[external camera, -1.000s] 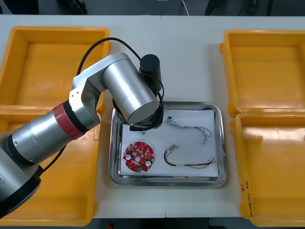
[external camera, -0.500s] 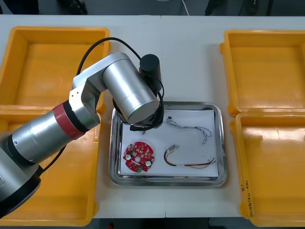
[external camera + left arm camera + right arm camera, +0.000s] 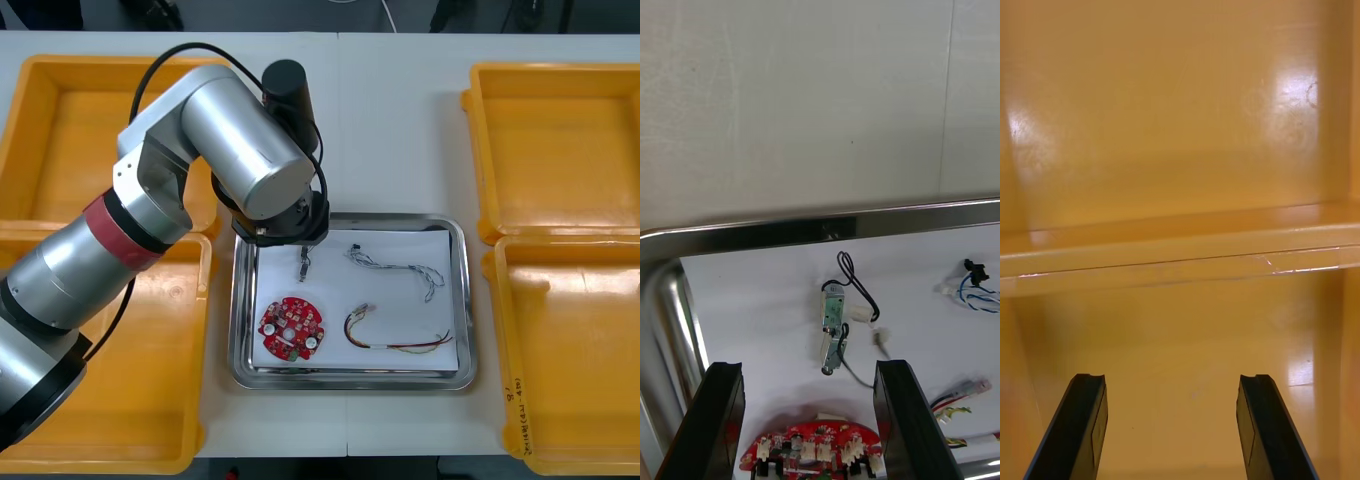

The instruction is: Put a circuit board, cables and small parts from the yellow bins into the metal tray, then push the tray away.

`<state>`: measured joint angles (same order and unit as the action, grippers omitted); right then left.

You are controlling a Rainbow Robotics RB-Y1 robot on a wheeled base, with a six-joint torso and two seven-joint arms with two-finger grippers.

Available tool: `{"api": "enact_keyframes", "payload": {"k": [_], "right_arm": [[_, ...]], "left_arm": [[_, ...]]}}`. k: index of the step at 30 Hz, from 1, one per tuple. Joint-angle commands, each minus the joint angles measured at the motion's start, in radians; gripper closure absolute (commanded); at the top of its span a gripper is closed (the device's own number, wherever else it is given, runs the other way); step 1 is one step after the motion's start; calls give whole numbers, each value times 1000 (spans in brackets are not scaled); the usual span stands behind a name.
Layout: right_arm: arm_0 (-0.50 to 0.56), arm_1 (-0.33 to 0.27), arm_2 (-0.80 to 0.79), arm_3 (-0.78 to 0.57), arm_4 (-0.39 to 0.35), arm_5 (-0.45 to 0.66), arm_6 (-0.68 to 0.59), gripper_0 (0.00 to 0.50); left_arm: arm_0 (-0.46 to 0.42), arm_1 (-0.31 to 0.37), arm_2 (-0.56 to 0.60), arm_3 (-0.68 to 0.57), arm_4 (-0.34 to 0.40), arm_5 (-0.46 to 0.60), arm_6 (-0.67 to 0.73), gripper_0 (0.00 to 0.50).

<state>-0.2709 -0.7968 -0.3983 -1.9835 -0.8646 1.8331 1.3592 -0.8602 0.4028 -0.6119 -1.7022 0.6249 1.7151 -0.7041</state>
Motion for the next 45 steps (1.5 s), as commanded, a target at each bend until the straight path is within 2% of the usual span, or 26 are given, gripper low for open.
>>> {"api": "enact_keyframes", "payload": {"k": [1, 9, 15, 20, 27, 32, 39, 45], "right_arm": [[-10, -48, 7, -26, -16, -14, 11, 0], [-34, -67, 76, -80, -24, -15, 3, 0], [-62, -67, 139, -135, -42, -15, 8, 0], [-80, -68, 177, -169, -57, -15, 9, 0], [-136, -71, 249, -181, -163, -20, 17, 0], [-189, -74, 346, -224, -162, -20, 18, 0], [-281, -74, 526, -261, -157, -34, 23, 0], [-355, -74, 751, -341, -83, -74, 38, 0]], "left_arm": [[-45, 31, 104, -96, 45, 84, 6, 0], [-66, 94, 227, -157, 142, 201, -18, 0], [-68, 172, 291, -208, 211, 205, -49, 0], [-65, 225, 314, -226, 236, 205, -121, 0], [-14, 297, 420, -257, 329, 205, -167, 0], [10, 318, 475, -278, 322, 205, -261, 0], [83, 361, 523, -332, 335, 205, -287, 0], [185, 413, 572, -410, 363, 205, -313, 0]]}}
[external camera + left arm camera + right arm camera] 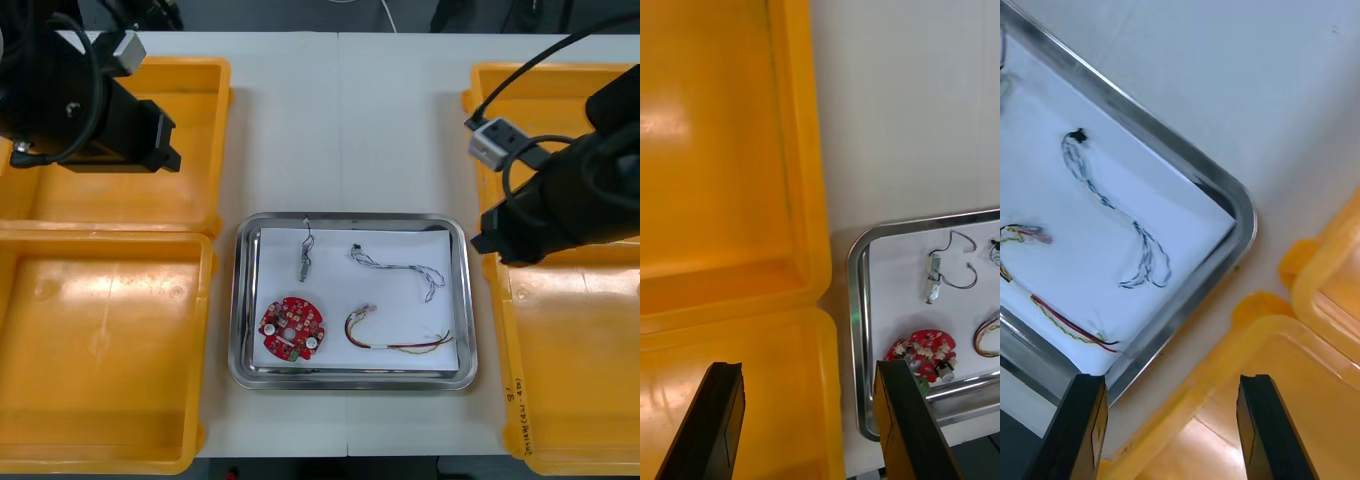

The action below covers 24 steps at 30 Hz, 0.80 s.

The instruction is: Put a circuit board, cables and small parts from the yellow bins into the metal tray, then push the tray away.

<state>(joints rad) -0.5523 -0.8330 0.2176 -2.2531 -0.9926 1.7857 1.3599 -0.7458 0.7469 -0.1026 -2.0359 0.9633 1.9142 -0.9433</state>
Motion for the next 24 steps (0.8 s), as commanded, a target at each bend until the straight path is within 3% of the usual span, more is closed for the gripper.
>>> {"api": "enact_keyframes", "payload": {"k": [1, 12, 24], "right_arm": [[-83, -38, 167, -80, 55, -32, 41, 0], [-147, 28, 408, -89, 123, -81, 62, 0], [-152, 146, 632, -89, 307, -120, 102, 0]], "left_arm": [[86, 77, 70, -87, 32, 6, -80, 0], [226, 152, 202, -168, 126, 6, -121, 0], [368, 238, 317, -182, 132, 6, -169, 0]]}}
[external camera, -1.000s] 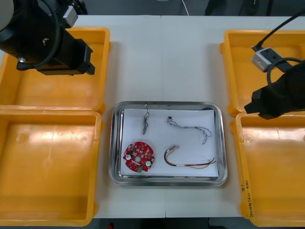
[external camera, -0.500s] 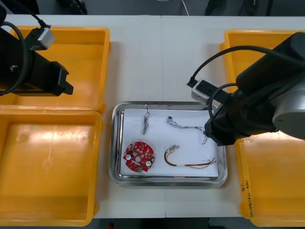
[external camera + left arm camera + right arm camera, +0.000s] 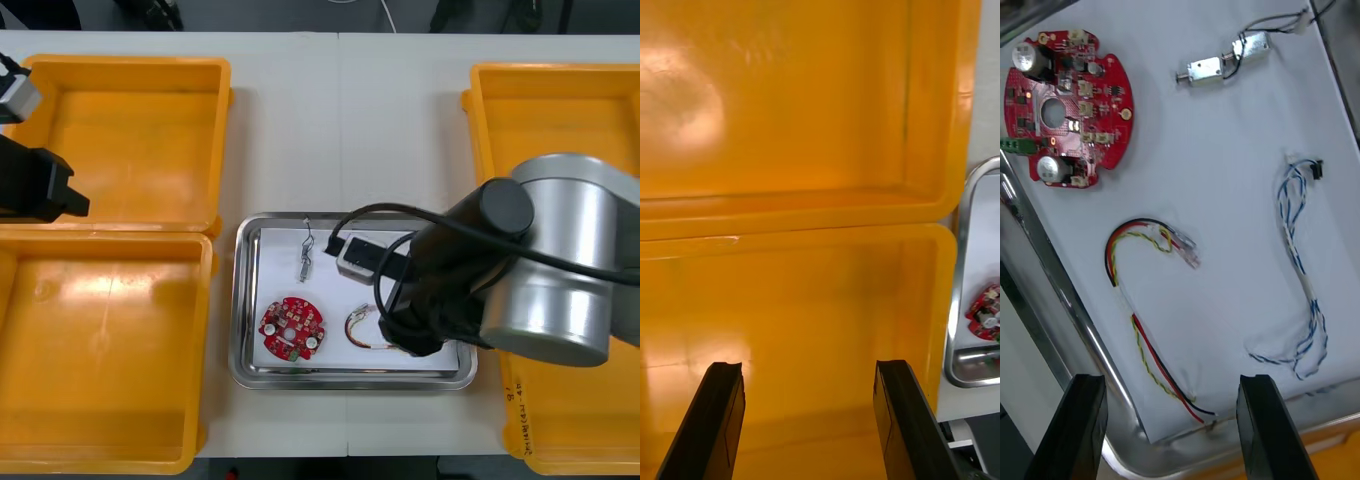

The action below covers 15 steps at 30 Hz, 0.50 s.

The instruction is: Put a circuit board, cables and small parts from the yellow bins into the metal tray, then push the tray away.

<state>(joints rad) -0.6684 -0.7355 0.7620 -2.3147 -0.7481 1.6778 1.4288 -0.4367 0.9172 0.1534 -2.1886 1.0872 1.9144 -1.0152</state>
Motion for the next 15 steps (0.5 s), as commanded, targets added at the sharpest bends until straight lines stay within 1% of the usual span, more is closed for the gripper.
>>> {"api": "enact_keyframes", "payload": {"k": [1, 7, 15], "right_arm": [[-36, 57, 114, -28, 89, -12, 38, 0], [-36, 85, 221, -28, 176, -12, 64, 0], [-36, 103, 355, -28, 279, -13, 96, 0]], "left_arm": [[70, 72, 66, -29, 3, 5, -102, 0], [128, 94, 98, -29, -10, 5, -123, 0], [147, 98, 98, -23, -32, 5, -129, 0]]}}
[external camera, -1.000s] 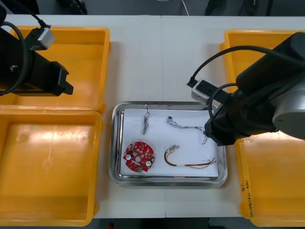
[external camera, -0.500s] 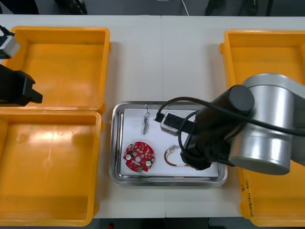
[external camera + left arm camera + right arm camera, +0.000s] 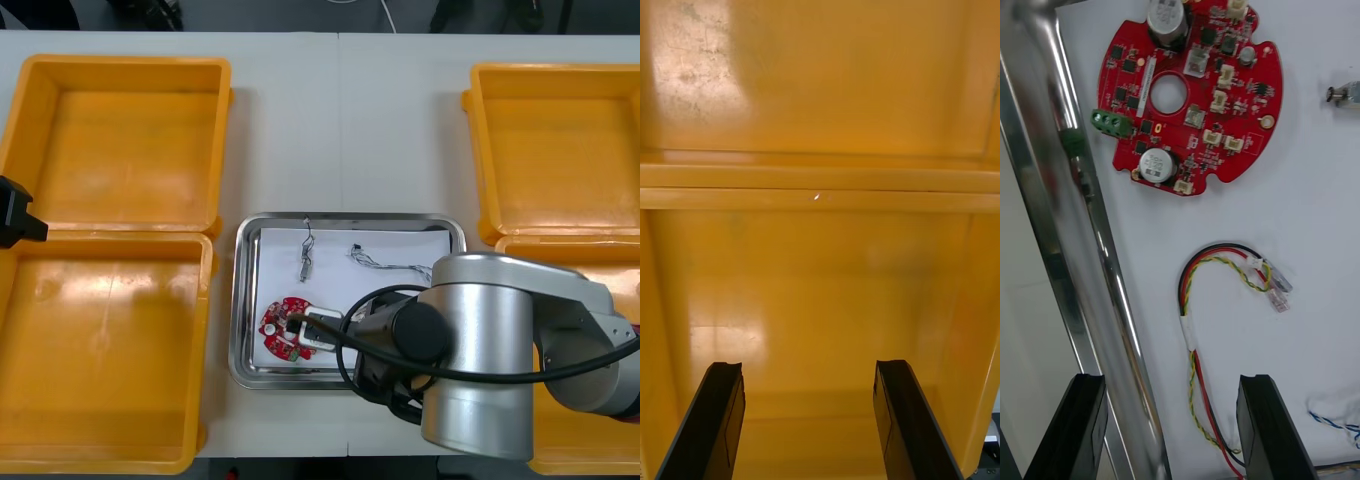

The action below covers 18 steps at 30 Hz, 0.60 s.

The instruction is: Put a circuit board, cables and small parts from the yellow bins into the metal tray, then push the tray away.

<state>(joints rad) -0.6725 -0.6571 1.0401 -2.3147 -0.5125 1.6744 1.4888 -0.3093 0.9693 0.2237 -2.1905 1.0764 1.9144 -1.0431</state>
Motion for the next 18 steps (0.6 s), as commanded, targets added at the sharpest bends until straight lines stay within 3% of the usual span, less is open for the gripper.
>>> {"api": "enact_keyframes", "payload": {"k": [1, 9, 18], "right_arm": [[-32, 27, 97, -28, 55, -10, 39, 0], [-32, 43, 172, 11, 88, -12, 53, 0], [-30, 120, 199, 103, 117, -21, 61, 0]], "left_arm": [[24, 46, 28, -21, -24, 5, -104, 0], [29, 48, 28, -21, -21, 5, -104, 0], [29, 48, 28, -21, -21, 5, -104, 0]]}}
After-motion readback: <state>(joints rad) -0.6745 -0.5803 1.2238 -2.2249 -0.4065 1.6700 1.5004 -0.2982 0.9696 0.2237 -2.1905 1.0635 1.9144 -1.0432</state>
